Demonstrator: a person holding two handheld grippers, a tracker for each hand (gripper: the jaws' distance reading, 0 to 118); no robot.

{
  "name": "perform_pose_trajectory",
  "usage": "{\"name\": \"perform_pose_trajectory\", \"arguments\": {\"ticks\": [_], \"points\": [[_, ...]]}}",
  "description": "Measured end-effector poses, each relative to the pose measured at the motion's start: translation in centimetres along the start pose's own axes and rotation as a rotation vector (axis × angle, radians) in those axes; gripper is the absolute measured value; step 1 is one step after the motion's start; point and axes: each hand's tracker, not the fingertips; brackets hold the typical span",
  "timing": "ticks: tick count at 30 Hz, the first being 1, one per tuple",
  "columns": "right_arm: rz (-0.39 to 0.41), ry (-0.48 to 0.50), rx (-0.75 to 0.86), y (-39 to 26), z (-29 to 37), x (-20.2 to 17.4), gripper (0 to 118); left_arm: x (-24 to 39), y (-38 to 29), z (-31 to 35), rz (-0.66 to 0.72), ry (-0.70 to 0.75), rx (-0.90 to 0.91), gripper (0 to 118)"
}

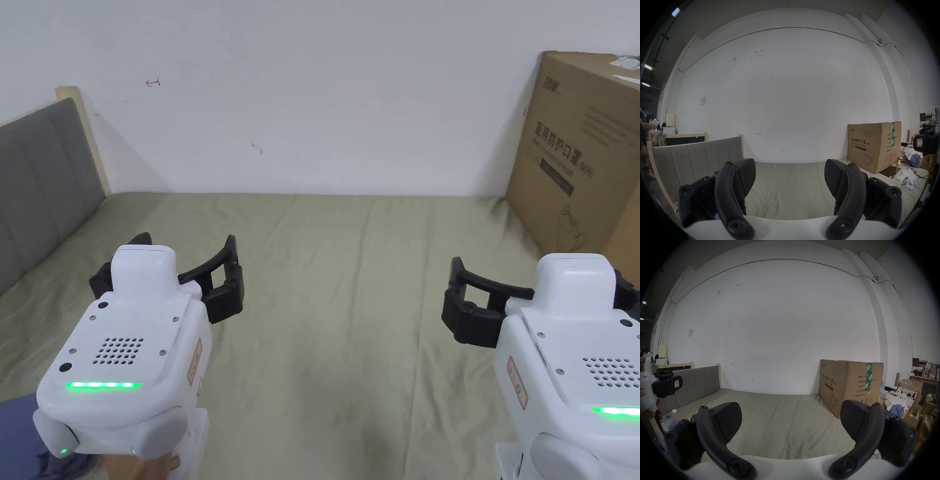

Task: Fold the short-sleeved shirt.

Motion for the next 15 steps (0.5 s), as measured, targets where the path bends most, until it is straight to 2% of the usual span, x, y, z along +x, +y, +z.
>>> {"name": "perform_pose_trajectory", "arguments": {"ticks": [15], "points": [[-0.001,0.005,0.011,0.31,0.09,-0.21,118,-0.35,0.15,0.26,0.007,-0.005,-0.002,89]]}}
